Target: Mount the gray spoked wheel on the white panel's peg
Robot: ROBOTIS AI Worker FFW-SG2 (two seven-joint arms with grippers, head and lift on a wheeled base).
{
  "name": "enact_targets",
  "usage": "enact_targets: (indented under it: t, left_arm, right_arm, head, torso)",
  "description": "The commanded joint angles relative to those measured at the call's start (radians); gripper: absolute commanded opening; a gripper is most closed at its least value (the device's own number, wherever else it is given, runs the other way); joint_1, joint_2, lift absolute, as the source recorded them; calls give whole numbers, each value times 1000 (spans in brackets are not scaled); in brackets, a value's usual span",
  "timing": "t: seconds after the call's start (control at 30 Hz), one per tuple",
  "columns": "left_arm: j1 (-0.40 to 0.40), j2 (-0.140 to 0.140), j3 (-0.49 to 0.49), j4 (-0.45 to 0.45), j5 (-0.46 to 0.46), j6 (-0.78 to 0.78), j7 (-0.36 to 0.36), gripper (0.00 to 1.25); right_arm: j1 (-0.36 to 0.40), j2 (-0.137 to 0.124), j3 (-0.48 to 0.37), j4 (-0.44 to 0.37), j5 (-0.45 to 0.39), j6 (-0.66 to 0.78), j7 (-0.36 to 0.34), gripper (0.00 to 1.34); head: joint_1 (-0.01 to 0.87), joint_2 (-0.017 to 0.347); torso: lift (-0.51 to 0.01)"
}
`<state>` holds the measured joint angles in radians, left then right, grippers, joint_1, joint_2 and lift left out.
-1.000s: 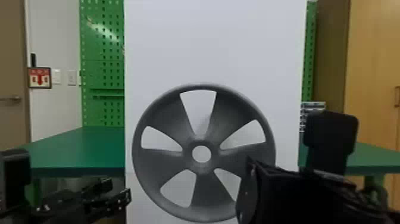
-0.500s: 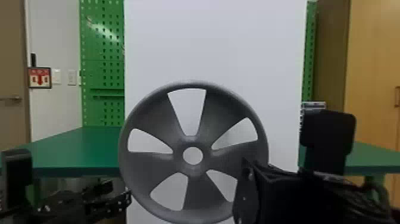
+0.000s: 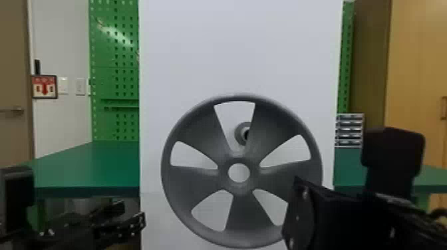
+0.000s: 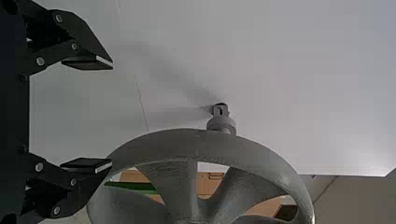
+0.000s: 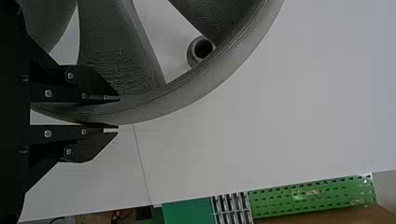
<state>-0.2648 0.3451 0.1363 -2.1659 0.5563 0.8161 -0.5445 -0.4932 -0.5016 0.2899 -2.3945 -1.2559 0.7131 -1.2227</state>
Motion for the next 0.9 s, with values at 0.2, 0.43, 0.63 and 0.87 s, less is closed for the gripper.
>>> enact_targets:
  t: [0.2,0.43,0.63,0.87]
  left_arm:
    - [-1,0,2,0,-1,0,0,744]
    - [-2,0,-1,0,-3,0,0,744]
    - [-4,0,-6,0,-7,0,0,744]
    - [-5,0,-6,0,-9,0,0,744]
  right_arm:
    - [4,35,-75,0,-23,36,3,12]
    - [-19,31,-71,0,-42,37,3,12]
    - [-21,37,-90,6,-91,42,5,12]
    - [-21,41,-109,29,-115,48,34,12]
  head:
    - [84,-8]
    - [84,-8]
    - [84,-8]
    - [84,-8]
  torso:
    - [-485]
    - [-485]
    - [-485]
    - [-485]
